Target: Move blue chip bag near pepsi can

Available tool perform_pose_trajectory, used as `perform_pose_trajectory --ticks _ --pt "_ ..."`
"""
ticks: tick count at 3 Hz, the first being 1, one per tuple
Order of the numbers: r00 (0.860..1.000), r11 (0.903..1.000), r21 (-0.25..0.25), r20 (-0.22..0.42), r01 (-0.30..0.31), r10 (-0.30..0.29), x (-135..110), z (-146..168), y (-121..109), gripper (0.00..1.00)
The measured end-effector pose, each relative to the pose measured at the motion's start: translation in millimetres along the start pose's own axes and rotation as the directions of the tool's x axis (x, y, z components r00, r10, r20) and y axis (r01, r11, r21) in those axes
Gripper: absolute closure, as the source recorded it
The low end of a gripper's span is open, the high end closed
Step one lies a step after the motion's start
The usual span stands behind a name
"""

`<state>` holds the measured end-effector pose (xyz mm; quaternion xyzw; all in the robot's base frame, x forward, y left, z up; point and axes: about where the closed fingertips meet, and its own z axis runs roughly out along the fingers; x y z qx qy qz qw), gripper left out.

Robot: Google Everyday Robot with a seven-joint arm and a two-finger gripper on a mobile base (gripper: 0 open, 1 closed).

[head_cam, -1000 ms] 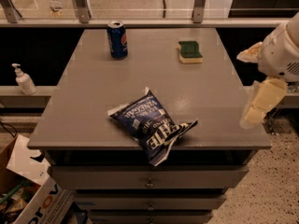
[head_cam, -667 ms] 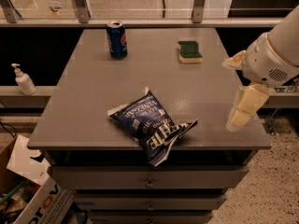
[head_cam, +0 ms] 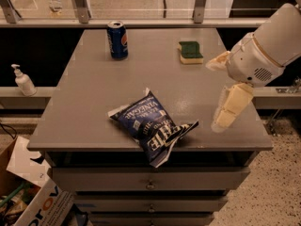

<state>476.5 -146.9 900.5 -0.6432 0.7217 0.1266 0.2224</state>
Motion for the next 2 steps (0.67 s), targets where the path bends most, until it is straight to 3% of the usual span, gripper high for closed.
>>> perform_pose_trajectory --ticks 1,2 --pt "0.997 0.9999 -0.013 0.074 0.005 -0.004 -6 5 5 0.0" --pt "0.982 0.9981 -0.052 0.188 0.031 -0.021 -27 27 12 0.0"
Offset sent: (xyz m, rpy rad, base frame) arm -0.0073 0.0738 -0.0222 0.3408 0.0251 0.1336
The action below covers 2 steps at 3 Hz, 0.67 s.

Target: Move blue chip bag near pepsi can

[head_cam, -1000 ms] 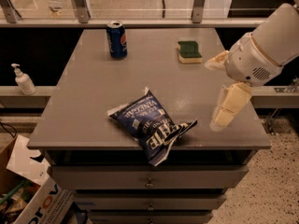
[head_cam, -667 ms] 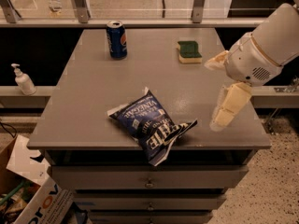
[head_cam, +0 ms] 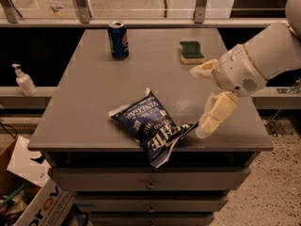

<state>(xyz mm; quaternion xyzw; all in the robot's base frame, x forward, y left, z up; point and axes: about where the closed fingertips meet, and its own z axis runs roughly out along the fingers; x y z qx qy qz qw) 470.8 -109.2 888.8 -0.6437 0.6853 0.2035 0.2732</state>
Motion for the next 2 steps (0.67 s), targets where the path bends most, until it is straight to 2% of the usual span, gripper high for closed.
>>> perform_pose_trajectory --ticks 1,2 --pt "0.996 0.9983 -0.045 0.087 0.037 -0.033 -16 30 4 0.0" --pt "0.989 0.9929 -0.086 0.129 0.081 -0.07 -23 63 9 0.0"
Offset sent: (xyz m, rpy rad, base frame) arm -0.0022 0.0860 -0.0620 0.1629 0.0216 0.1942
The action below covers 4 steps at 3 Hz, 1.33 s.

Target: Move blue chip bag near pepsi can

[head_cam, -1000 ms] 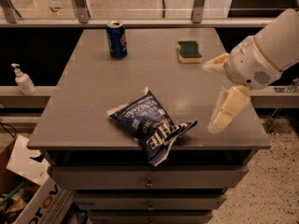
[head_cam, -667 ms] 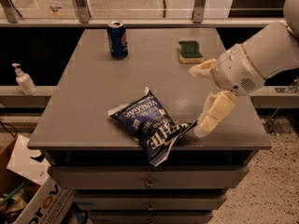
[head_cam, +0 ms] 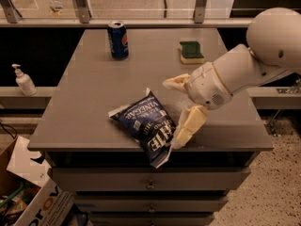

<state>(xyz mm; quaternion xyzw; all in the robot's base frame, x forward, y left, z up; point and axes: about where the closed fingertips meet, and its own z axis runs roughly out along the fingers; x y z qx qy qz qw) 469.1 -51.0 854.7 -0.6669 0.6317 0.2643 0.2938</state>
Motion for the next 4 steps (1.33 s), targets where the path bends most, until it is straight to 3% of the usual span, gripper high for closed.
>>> perform_pose_trajectory --ticks 1,2,4 --pt "1.0 0.9995 -0.025 0.012 0.018 -0.018 2.1 20.8 3.7 0.0" --pt "0.999 0.9992 -0.023 -0.001 0.032 -0.032 3.8 23.0 5.0 0.18" --pt "0.998 0.9982 0.007 -0.021 0.06 -0.06 -2.5 13.1 0.9 0.64"
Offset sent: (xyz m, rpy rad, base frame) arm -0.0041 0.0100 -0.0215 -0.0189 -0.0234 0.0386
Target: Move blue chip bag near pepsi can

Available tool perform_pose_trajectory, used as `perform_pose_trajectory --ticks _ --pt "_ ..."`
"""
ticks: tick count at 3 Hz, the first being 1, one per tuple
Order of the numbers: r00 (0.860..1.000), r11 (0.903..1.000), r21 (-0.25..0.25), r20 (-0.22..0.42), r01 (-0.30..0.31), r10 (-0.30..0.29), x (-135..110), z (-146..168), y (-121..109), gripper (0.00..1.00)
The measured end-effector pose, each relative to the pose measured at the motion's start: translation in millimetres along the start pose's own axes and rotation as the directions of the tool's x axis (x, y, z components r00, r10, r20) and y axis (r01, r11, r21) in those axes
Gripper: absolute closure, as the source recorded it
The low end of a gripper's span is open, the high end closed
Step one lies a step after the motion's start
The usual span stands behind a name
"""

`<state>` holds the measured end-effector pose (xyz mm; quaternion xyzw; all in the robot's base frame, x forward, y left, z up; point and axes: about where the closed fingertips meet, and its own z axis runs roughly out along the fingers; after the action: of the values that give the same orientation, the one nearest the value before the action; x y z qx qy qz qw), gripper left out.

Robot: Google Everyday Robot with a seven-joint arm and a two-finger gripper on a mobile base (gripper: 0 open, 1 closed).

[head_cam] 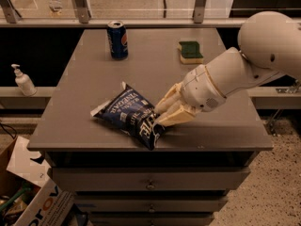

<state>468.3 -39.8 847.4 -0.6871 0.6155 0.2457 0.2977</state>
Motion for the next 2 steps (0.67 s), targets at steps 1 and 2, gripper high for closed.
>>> perform_pose_trajectory --ticks 1,2 --pt "1.0 0.9994 0.035 -0.01 0.004 -0.003 -4 -10 -8 0.88" --pt "0.998 0.9961 0.083 -0.056 0.028 -0.023 -12 -21 -29 1.0"
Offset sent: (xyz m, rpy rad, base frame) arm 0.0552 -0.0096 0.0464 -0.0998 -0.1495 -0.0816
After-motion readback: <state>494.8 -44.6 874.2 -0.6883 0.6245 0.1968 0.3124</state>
